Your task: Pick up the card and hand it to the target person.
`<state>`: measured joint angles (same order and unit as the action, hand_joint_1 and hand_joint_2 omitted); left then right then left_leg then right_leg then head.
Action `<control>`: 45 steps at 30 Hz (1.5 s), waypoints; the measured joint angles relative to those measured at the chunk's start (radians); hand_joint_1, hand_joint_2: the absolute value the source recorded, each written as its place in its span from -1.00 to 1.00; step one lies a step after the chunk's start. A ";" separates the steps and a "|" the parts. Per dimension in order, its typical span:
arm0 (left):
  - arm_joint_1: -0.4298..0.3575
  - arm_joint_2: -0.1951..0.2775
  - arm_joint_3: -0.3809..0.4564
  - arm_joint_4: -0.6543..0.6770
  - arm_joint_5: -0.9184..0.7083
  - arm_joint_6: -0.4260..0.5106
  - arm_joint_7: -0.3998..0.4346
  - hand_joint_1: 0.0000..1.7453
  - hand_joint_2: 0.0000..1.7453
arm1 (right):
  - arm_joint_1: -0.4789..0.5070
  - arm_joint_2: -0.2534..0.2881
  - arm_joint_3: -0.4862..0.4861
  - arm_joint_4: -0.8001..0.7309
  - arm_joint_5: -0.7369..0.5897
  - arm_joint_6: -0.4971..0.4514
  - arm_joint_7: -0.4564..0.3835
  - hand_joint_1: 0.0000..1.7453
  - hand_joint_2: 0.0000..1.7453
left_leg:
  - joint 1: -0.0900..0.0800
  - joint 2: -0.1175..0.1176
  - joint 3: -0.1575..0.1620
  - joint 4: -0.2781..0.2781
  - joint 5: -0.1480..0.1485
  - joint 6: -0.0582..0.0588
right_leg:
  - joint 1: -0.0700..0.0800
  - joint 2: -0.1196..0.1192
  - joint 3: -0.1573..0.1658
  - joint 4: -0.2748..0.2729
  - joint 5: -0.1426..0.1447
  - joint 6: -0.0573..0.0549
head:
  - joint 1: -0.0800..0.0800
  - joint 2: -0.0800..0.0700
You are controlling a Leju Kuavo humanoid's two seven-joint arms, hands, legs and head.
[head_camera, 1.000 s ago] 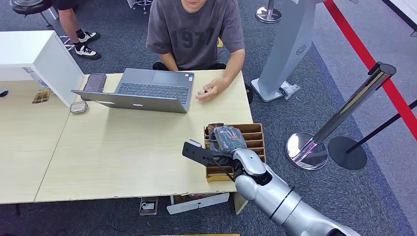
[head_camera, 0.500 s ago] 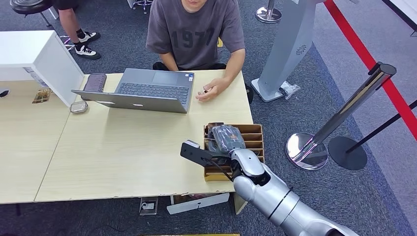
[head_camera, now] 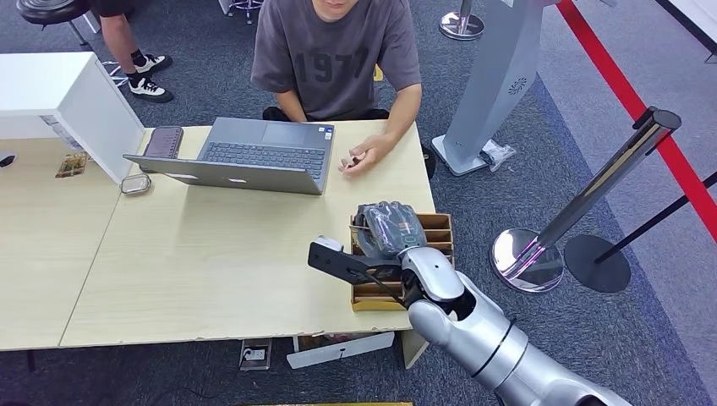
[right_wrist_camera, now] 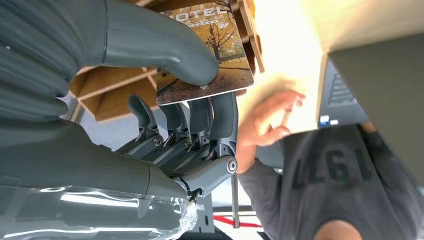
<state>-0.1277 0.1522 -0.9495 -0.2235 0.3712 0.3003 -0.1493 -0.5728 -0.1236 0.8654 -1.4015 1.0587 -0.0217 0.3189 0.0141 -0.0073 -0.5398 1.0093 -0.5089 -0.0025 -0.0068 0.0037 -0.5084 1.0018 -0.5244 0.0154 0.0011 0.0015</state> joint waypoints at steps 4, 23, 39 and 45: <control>0.000 0.000 0.000 0.000 0.000 0.000 0.000 -1.00 -1.00 | -0.004 -0.014 -0.010 -0.039 -0.001 0.005 0.003 0.60 1.00 | 0.000 0.000 0.000 0.000 0.000 0.000 | 0.000 0.000 0.000 0.000 0.000 0.000 | 0.000 0.000; -0.004 -0.001 -0.007 0.000 -0.044 -0.006 -0.002 -1.00 -1.00 | -0.099 -0.009 -0.118 -0.023 0.028 -0.456 -0.136 0.91 1.00 | 0.000 0.000 -0.001 0.001 0.000 0.000 | 0.000 0.000 0.000 0.000 0.001 0.001 | 0.000 0.000; -0.023 -0.007 -0.033 -0.006 -0.069 -0.022 0.013 -1.00 -1.00 | -0.201 0.110 -0.157 0.421 0.085 -0.596 -0.199 0.76 1.00 | 0.000 0.000 -0.001 0.001 0.000 0.000 | 0.000 0.000 0.000 0.000 0.001 0.001 | 0.000 0.000; -0.025 -0.009 -0.039 -0.006 -0.075 -0.023 0.014 -1.00 -1.00 | -0.206 0.141 -0.155 0.523 0.103 -0.592 -0.202 0.79 1.00 | 0.000 0.000 -0.001 0.001 0.000 0.000 | 0.000 0.000 0.000 0.000 0.001 0.001 | 0.000 0.000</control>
<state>-0.1523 0.1436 -0.9888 -0.2299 0.2960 0.2777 -0.1355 -0.7792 0.0177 0.7104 -0.8790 1.1614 -0.6138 0.1171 0.0141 -0.0077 -0.5412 1.0106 -0.5086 -0.0020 -0.0067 0.0033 -0.5085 1.0019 -0.5238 0.0164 0.0013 0.0015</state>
